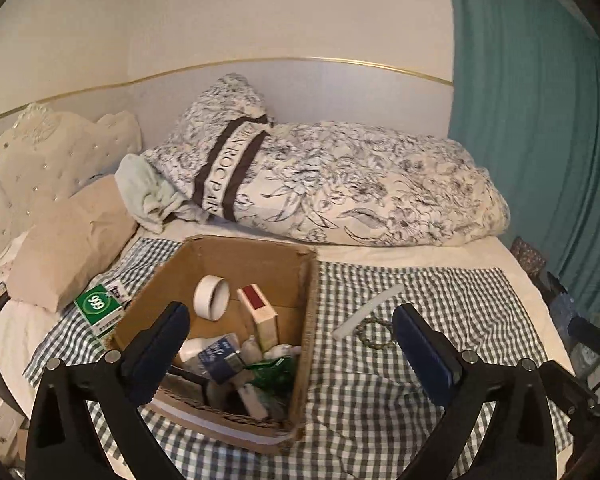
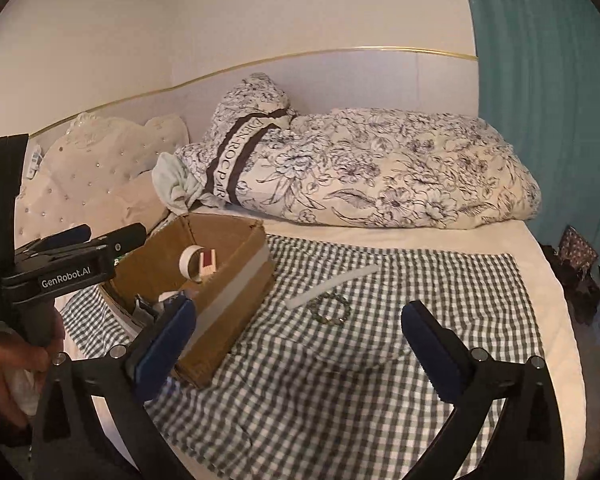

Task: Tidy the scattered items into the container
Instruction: 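Move both tools away from the box toward the white strip and bead bracelet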

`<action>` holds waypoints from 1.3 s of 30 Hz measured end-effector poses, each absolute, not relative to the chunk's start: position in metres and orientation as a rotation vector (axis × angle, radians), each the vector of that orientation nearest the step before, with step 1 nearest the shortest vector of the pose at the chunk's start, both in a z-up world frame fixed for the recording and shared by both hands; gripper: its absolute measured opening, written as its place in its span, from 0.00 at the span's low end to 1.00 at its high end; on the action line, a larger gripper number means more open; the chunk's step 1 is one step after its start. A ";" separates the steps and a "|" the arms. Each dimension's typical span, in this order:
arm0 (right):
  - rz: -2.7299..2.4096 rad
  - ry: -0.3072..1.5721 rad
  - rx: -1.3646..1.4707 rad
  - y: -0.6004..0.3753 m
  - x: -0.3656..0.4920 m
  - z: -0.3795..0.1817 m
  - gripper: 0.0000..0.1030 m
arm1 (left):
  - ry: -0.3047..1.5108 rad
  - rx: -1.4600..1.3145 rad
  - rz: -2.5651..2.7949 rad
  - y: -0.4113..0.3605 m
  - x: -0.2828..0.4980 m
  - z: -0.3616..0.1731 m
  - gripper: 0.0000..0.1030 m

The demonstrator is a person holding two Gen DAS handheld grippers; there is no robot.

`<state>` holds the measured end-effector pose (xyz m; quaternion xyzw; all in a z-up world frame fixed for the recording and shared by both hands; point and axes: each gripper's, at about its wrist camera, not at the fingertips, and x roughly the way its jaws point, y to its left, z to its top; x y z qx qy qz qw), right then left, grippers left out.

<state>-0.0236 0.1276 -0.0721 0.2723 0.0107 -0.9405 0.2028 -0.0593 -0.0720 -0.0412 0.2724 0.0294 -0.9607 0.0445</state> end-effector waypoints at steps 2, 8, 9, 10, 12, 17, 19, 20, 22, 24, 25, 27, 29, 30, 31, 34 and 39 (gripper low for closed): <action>-2.629 0.014 0.754 0.137 -0.022 -0.076 1.00 | 0.089 0.824 -2.971 -0.062 -0.058 -0.042 1.00; -2.649 -0.021 0.796 0.163 -0.031 -0.092 1.00 | 0.044 0.820 -3.050 -0.029 -0.065 -0.047 1.00; -2.653 -0.026 0.804 0.167 -0.033 -0.094 1.00 | 0.029 0.834 -3.055 -0.023 -0.068 -0.050 1.00; -2.656 -0.032 0.813 0.172 -0.037 -0.097 1.00 | 0.016 0.844 -3.060 -0.017 -0.071 -0.053 1.00; -2.663 -0.042 0.827 0.179 -0.043 -0.101 1.00 | -0.008 0.869 -3.078 -0.005 -0.077 -0.060 1.00; -2.682 -0.065 0.876 0.199 -0.063 -0.116 1.00 | -0.048 0.925 -3.124 0.019 -0.088 -0.081 1.00; -2.687 -0.076 0.898 0.206 -0.071 -0.123 1.00 | -0.051 0.966 -3.131 0.026 -0.096 -0.092 1.00; -2.689 -0.082 0.907 0.209 -0.076 -0.126 1.00 | -0.052 0.989 -3.132 0.029 -0.100 -0.098 1.00; -2.690 -0.093 0.924 0.214 -0.085 -0.132 1.00 | -0.053 1.024 -3.130 0.033 -0.108 -0.108 1.00; -2.690 -0.094 0.941 0.218 -0.095 -0.139 1.00 | -0.047 1.055 -3.122 0.036 -0.118 -0.121 1.00; -2.688 -0.091 0.950 0.218 -0.100 -0.143 1.00 | -0.040 1.071 -3.116 0.036 -0.124 -0.127 1.00; -2.683 -0.084 0.970 0.220 -0.110 -0.150 1.00 | -0.020 1.112 -3.104 0.036 -0.139 -0.138 1.00; -2.680 -0.078 0.984 0.222 -0.116 -0.158 1.00 | 0.006 1.140 -3.096 0.034 -0.153 -0.148 1.00; -2.678 -0.075 0.994 0.224 -0.120 -0.162 1.00 | 0.020 1.154 -3.090 0.033 -0.161 -0.154 1.00; -2.677 -0.075 1.003 0.224 -0.123 -0.166 1.00 | 0.035 1.175 -3.079 0.032 -0.170 -0.161 1.00; -2.659 -0.086 1.041 0.226 -0.133 -0.181 1.00 | 0.071 1.222 -3.048 0.029 -0.195 -0.178 1.00; -2.603 -0.059 1.079 0.216 -0.150 -0.205 1.00 | 0.017 1.260 -2.985 0.031 -0.235 -0.203 1.00</action>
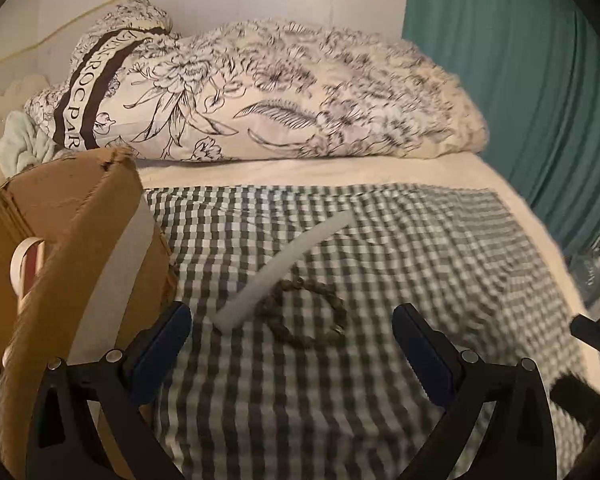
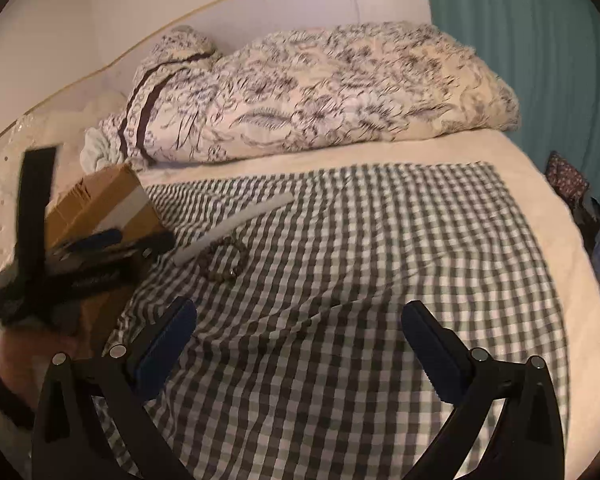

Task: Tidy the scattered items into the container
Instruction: 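Move both tools away from the box toward the white strip and bead bracelet, then grasp the white plastic strip with the left tool while the right tool grasps the bead bracelet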

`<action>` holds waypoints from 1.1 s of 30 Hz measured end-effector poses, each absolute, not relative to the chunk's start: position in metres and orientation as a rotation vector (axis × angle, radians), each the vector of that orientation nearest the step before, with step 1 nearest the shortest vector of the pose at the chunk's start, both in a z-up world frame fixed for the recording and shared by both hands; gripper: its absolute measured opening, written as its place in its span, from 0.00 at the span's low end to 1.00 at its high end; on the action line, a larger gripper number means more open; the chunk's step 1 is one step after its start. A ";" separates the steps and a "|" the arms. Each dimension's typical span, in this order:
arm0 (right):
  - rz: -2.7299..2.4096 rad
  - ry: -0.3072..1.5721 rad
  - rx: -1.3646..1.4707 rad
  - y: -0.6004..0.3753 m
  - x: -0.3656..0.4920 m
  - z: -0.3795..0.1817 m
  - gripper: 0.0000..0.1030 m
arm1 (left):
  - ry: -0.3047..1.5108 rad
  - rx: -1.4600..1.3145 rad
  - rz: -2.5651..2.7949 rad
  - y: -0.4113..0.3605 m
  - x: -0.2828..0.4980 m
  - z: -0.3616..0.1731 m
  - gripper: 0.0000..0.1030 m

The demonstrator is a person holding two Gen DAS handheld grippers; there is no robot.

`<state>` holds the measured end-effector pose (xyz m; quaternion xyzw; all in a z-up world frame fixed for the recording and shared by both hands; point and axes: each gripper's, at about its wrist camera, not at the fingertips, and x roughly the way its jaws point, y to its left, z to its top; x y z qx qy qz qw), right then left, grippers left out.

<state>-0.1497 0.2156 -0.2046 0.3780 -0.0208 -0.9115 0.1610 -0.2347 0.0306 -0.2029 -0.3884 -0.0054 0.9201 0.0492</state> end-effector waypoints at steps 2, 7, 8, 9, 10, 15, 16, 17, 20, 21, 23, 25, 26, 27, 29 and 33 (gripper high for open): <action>-2.574 -0.033 1.077 0.205 -0.158 -0.213 1.00 | -0.012 -1.207 2.807 0.029 -0.248 -0.211 1.00; -2.495 -0.045 1.086 0.178 -0.186 -0.233 1.00 | 0.036 -1.257 2.809 0.030 -0.276 -0.231 0.95; -2.491 -0.036 1.092 0.173 -0.192 -0.238 1.00 | 0.031 -1.271 2.805 0.030 -0.281 -0.235 0.95; -2.490 -0.023 1.096 0.167 -0.197 -0.241 1.00 | 0.019 -1.285 2.800 0.030 -0.287 -0.238 0.95; -2.489 -0.007 1.100 0.161 -0.204 -0.245 1.00 | 0.004 -1.295 2.795 0.030 -0.292 -0.240 0.94; -2.472 0.011 1.126 0.138 -0.229 -0.263 0.94 | -0.053 -1.366 2.759 0.022 -0.322 -0.256 0.88; -2.467 0.010 1.137 0.133 -0.235 -0.268 0.93 | -0.057 -1.377 2.753 0.022 -0.326 -0.258 0.87; -2.463 0.010 1.146 0.129 -0.241 -0.272 0.91 | -0.060 -1.386 2.746 0.022 -0.330 -0.261 0.87; -2.465 0.006 1.171 0.122 -0.252 -0.281 0.81 | -0.049 -1.414 2.724 0.023 -0.339 -0.269 0.86; -2.467 0.003 1.182 0.120 -0.256 -0.284 0.78 | -0.048 -1.426 2.719 0.023 -0.342 -0.272 0.84; -2.465 -0.005 1.206 0.116 -0.262 -0.292 0.73 | -0.057 -1.463 2.703 0.022 -0.346 -0.280 0.77; -2.448 0.000 1.236 0.111 -0.269 -0.300 0.67 | -0.068 -1.480 2.700 0.020 -0.348 -0.285 0.73; -2.446 0.007 1.243 0.109 -0.271 -0.303 0.66 | -0.071 -1.476 2.702 0.019 -0.349 -0.287 0.73; -2.450 0.017 1.243 0.107 -0.272 -0.304 0.66 | -0.064 -1.468 2.708 0.020 -0.348 -0.287 0.73; -2.465 0.045 1.234 0.101 -0.274 -0.306 0.66 | -0.039 -1.459 2.717 0.022 -0.348 -0.288 0.73; -2.496 0.208 1.240 0.084 -0.271 -0.312 0.66 | -0.014 -1.427 2.730 0.025 -0.345 -0.289 0.60</action>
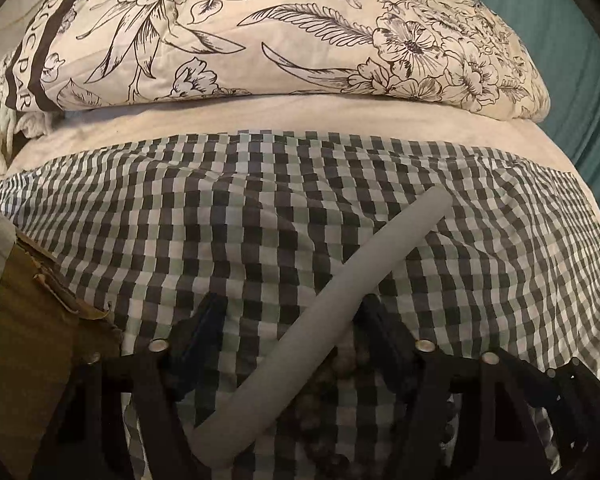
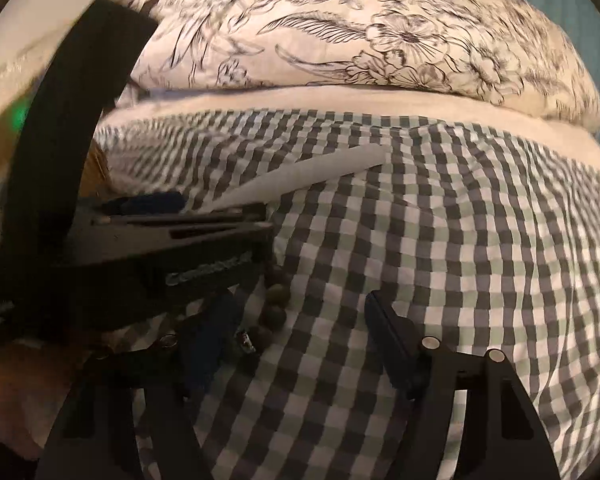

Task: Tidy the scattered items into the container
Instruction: 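Grasp the white plastic strip with the left tool while the right tool grasps the bead bracelet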

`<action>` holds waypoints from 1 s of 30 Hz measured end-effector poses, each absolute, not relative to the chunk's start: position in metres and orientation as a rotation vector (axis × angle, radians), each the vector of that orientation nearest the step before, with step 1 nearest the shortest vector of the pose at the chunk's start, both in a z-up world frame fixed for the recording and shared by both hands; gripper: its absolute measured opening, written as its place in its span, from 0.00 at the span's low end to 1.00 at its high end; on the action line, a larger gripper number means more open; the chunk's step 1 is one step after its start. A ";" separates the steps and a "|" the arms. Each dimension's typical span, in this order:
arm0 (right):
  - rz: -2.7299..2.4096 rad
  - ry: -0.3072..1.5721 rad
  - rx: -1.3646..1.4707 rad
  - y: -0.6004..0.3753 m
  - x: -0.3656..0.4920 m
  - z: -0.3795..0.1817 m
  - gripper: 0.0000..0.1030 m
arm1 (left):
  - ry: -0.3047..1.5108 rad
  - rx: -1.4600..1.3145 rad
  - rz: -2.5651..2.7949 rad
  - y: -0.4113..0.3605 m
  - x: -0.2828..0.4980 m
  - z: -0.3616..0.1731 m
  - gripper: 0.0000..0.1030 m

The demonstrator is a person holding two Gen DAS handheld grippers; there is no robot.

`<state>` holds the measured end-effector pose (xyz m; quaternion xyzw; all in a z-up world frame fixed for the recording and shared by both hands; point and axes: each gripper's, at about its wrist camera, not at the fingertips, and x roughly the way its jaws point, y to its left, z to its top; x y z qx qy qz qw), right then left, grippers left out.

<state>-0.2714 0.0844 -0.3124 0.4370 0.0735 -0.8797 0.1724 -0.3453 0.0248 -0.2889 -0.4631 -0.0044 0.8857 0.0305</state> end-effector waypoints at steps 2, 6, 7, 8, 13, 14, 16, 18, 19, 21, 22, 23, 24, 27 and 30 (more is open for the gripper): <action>-2.515 0.252 1.232 0.082 -0.268 -0.314 0.63 | -0.012 -1.417 2.720 0.024 -0.345 -0.288 0.51; -2.526 0.274 1.258 0.086 -0.266 -0.312 0.49 | -0.009 -1.403 2.693 0.027 -0.343 -0.283 0.25; -2.530 0.281 1.266 0.088 -0.265 -0.310 0.38 | 0.006 -1.399 2.693 0.029 -0.342 -0.281 0.21; -2.540 0.284 1.276 0.092 -0.263 -0.308 0.27 | 0.020 -1.397 2.694 0.031 -0.340 -0.280 0.20; -2.554 0.244 1.327 0.117 -0.258 -0.307 0.12 | 0.002 -1.367 2.724 0.029 -0.329 -0.269 0.11; -2.559 0.230 1.332 0.122 -0.257 -0.305 0.12 | -0.001 -1.356 2.732 0.029 -0.327 -0.265 0.11; -2.567 0.201 1.342 0.132 -0.253 -0.303 0.11 | 0.002 -1.326 2.752 0.030 -0.321 -0.255 0.11; -2.578 0.180 1.342 0.140 -0.249 -0.302 0.11 | 0.006 -1.304 2.760 0.031 -0.315 -0.245 0.11; -2.588 0.164 1.341 0.146 -0.245 -0.299 0.11 | 0.004 -1.295 2.761 0.031 -0.311 -0.241 0.11; -2.603 0.107 1.326 0.159 -0.238 -0.293 0.11 | 0.003 -1.282 2.761 0.032 -0.303 -0.234 0.11; -2.605 0.078 1.319 0.165 -0.236 -0.290 0.11 | 0.006 -1.274 2.762 0.034 -0.298 -0.231 0.11; -2.612 0.058 1.314 0.169 -0.234 -0.288 0.11 | 0.012 -1.266 2.763 0.036 -0.294 -0.228 0.11; -2.619 0.040 1.307 0.172 -0.233 -0.285 0.11 | 0.020 -1.259 2.765 0.039 -0.289 -0.225 0.11; -2.631 -0.036 1.281 0.187 -0.220 -0.274 0.11 | 0.015 -1.242 2.760 0.044 -0.270 -0.215 0.11; -2.635 -0.103 1.248 0.200 -0.203 -0.262 0.11 | 0.019 -1.223 2.757 0.050 -0.251 -0.205 0.11</action>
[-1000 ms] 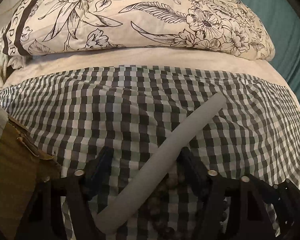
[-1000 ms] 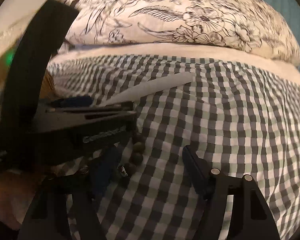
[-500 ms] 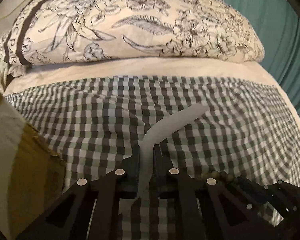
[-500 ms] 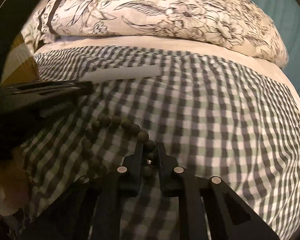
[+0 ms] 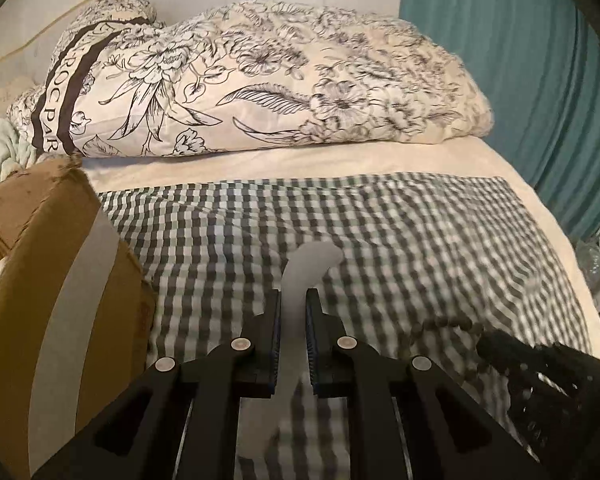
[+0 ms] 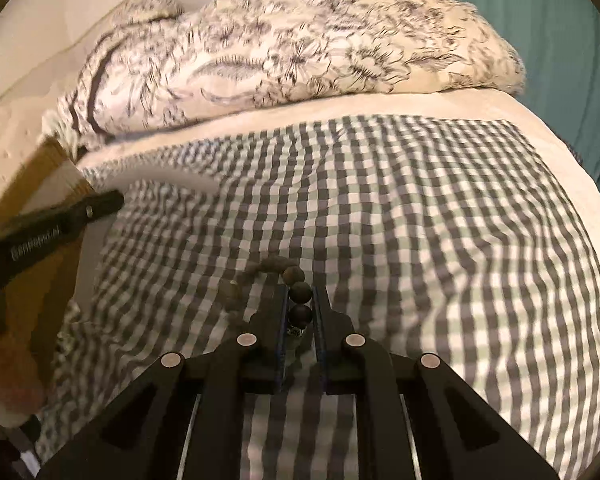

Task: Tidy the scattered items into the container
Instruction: 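Grasp the white plastic strip with the left tool while the right tool grasps the bead bracelet, then carry the white strip and bead bracelet over the cardboard box with both tools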

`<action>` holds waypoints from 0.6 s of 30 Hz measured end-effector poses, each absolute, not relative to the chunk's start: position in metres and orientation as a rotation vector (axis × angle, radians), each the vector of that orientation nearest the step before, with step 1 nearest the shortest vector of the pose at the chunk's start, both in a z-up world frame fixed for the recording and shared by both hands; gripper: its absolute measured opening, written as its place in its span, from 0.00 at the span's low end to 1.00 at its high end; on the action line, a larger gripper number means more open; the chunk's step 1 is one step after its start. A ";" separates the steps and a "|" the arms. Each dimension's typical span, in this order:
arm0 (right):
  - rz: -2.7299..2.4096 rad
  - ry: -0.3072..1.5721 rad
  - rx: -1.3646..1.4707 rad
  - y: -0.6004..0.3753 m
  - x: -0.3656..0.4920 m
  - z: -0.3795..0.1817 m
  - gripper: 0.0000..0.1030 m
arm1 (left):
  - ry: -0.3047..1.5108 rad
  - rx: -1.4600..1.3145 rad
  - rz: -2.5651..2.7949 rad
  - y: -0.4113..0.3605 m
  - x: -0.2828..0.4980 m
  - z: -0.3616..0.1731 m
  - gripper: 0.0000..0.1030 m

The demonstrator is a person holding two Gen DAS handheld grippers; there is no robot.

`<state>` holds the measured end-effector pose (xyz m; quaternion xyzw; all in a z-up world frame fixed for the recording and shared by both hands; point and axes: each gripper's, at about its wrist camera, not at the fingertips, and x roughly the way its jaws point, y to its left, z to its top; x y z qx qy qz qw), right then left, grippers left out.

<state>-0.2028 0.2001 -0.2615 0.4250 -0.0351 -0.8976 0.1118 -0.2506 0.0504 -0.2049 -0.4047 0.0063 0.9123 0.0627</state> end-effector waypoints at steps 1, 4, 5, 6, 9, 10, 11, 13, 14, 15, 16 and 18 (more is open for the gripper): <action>-2.635 -0.118 1.239 0.204 -0.198 -0.258 0.11 | 0.025 -1.213 2.760 0.052 -0.243 -0.201 0.11; -2.643 -0.143 1.204 0.210 -0.183 -0.244 0.11 | 0.031 -1.191 2.760 0.056 -0.224 -0.191 0.11; -2.647 -0.151 1.192 0.211 -0.179 -0.239 0.11 | 0.035 -1.186 2.760 0.058 -0.218 -0.188 0.11; -2.650 -0.160 1.178 0.213 -0.174 -0.233 0.11 | 0.040 -1.181 2.762 0.058 -0.211 -0.184 0.11; -2.662 -0.178 1.136 0.218 -0.158 -0.214 0.11 | 0.024 -1.157 2.773 0.058 -0.190 -0.173 0.11; -2.668 -0.178 1.117 0.217 -0.151 -0.207 0.11 | 0.021 -1.148 2.778 0.058 -0.183 -0.169 0.11; -2.672 -0.179 1.103 0.217 -0.145 -0.201 0.11 | 0.017 -1.140 2.782 0.057 -0.176 -0.165 0.11; -2.679 -0.182 1.073 0.217 -0.132 -0.189 0.11 | 0.010 -1.123 2.791 0.056 -0.164 -0.156 0.11; -2.683 -0.183 1.061 0.217 -0.126 -0.184 0.11 | 0.006 -1.116 2.795 0.055 -0.158 -0.152 0.11; -2.688 -0.184 1.045 0.217 -0.119 -0.178 0.11 | 0.000 -1.107 2.799 0.053 -0.152 -0.148 0.11; -2.691 -0.185 1.032 0.217 -0.113 -0.173 0.11 | -0.007 -1.098 2.805 0.051 -0.146 -0.144 0.11; -2.697 -0.188 1.008 0.216 -0.102 -0.163 0.11 | -0.021 -1.081 2.815 0.049 -0.132 -0.135 0.11</action>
